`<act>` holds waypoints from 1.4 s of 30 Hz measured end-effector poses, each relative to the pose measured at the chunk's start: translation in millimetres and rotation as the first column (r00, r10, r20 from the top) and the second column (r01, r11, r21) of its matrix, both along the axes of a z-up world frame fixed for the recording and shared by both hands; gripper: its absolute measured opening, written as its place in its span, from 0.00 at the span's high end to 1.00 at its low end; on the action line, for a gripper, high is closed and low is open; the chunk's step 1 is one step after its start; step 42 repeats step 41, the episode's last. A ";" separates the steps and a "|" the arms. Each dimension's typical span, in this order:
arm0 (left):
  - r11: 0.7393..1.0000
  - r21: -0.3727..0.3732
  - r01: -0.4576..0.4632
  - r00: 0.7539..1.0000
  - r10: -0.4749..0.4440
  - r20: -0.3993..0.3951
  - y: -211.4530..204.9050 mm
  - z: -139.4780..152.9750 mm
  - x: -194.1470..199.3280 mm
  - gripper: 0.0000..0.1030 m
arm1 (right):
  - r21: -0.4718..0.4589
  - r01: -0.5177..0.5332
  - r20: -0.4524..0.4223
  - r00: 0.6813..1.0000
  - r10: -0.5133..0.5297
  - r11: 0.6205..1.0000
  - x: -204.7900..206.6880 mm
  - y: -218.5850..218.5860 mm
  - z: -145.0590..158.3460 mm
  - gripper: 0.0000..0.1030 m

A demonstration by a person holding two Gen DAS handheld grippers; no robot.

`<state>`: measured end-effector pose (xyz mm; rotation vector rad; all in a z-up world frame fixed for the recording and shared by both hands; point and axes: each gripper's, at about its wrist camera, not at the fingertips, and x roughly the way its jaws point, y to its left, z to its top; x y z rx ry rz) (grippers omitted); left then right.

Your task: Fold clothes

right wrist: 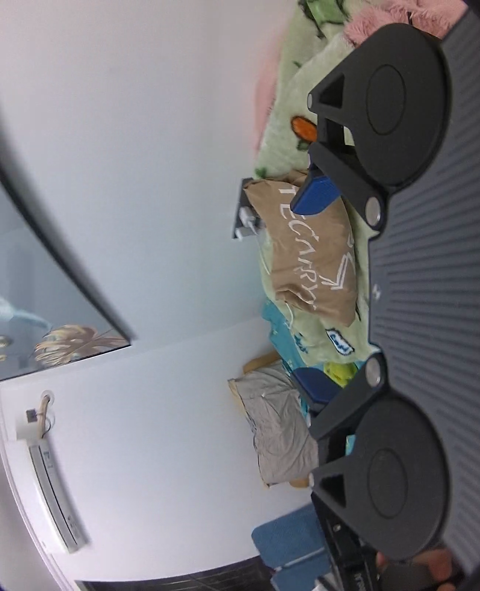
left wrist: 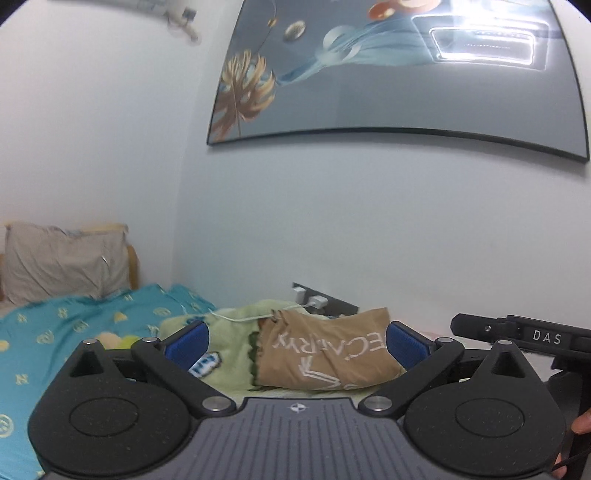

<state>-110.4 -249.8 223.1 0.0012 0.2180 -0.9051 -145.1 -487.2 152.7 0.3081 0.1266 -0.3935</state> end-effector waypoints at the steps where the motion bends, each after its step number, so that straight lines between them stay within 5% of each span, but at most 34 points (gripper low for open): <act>1: 1.000 0.000 -0.004 1.000 0.004 0.011 2.7 -2.8 -3.2 0.00 | -0.019 0.005 0.006 1.000 -0.005 1.000 -2.1 5.5 -2.4 0.12; 17: 0.998 0.009 -0.057 0.997 0.057 0.060 18.1 -52.9 -13.9 0.00 | -0.200 0.040 0.018 0.999 -0.037 0.979 1.3 48.7 -33.9 0.12; 28: 0.997 0.045 -0.070 0.997 0.068 0.042 9.2 -78.0 5.3 0.00 | -0.204 0.063 -0.020 0.997 -0.068 0.977 23.1 42.3 -48.1 0.12; 42: 0.997 0.039 -0.068 0.997 0.067 0.041 14.4 -71.6 4.5 0.00 | -0.208 0.068 -0.023 0.997 -0.074 0.976 21.0 46.6 -46.8 0.12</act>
